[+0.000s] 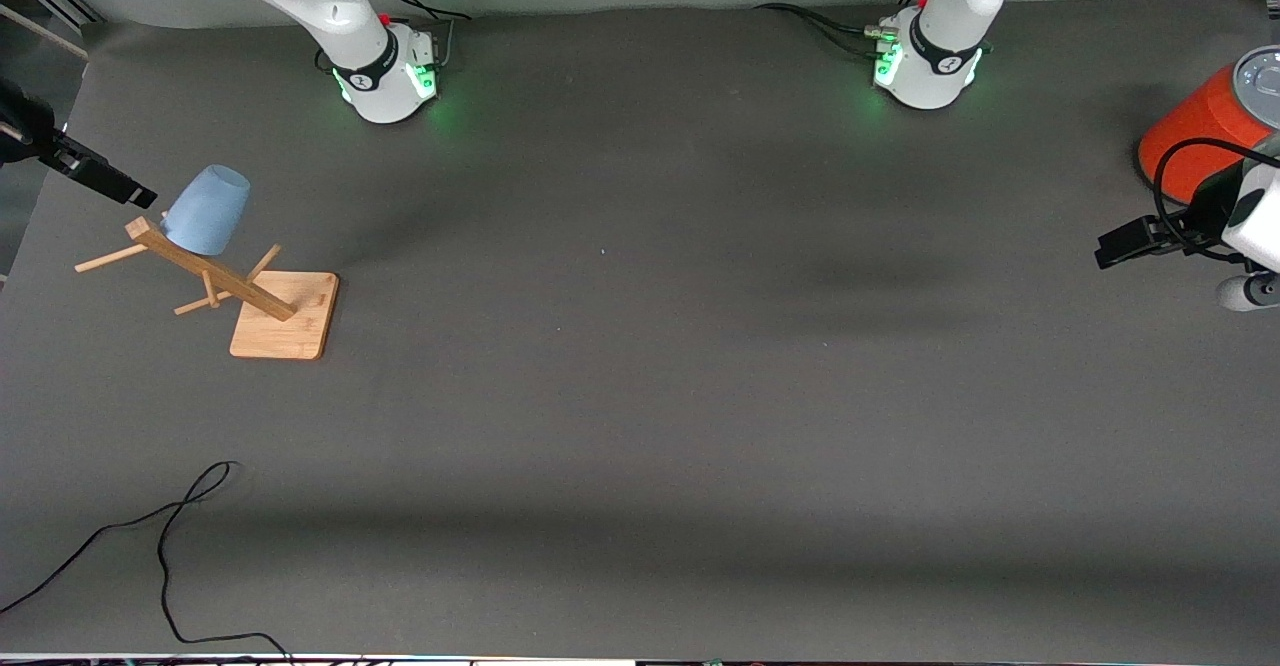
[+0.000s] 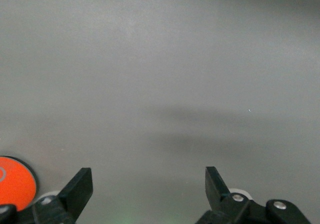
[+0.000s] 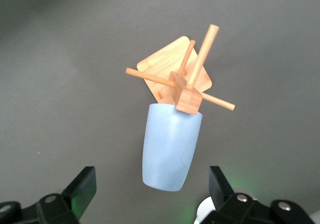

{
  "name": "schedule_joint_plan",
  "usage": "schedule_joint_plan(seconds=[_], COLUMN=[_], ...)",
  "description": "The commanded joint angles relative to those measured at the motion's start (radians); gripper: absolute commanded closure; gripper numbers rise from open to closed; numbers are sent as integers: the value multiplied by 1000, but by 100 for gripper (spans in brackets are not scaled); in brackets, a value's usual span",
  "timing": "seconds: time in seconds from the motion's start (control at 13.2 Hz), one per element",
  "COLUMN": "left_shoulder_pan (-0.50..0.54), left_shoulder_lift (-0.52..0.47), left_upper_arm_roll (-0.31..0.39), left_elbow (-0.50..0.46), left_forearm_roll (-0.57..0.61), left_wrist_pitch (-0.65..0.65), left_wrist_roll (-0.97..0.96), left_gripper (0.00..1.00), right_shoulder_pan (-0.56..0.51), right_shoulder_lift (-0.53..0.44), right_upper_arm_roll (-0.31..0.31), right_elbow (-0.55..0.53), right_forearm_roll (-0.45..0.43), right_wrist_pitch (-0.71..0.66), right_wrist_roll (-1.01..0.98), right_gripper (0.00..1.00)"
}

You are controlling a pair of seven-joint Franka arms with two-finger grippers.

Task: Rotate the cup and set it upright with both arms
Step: 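Reach the right gripper to the blue cup on the wooden stand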

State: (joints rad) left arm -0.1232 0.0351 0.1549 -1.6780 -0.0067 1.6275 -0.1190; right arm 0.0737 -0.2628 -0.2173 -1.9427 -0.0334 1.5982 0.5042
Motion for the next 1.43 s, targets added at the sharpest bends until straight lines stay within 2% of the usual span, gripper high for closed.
schedule_joint_plan(seconds=[0.0,0.23,0.53,1.06,1.13,1.21,1.28,1.36], left_shoulder_pan=[-1,-1,-3,-3,-3,-3,-3,-3], left_shoulder_lift=[-17,-17,-17,-17,-17,-17,-17,-17], left_upper_arm_roll=[2,2,2,2,2,2,2,2], left_elbow=[-9,-9,-9,-9,-9,-9,-9,-9], left_forearm_roll=[-12,-12,-12,-12,-12,-12,-12,-12], left_wrist_pitch=[8,8,8,8,8,8,8,8], left_wrist_roll=[15,15,13,15,15,15,15,15], left_gripper=[0,0,0,0,0,0,0,0], right_shoulder_pan=[6,6,5,6,6,6,6,6], right_shoulder_lift=[-75,-105,-92,-64,-64,-64,-65,-64], right_upper_arm_roll=[-28,-50,-53,-68,-70,-70,-70,-70], right_elbow=[-97,-220,-330,-392,-391,-391,-391,-391], right_forearm_roll=[10,9,26,36,36,36,36,36], right_wrist_pitch=[49,139,276,371,370,370,370,370], right_wrist_roll=[77,79,79,77,77,73,65,65], right_gripper=[0,0,0,0,6,32,52,62])
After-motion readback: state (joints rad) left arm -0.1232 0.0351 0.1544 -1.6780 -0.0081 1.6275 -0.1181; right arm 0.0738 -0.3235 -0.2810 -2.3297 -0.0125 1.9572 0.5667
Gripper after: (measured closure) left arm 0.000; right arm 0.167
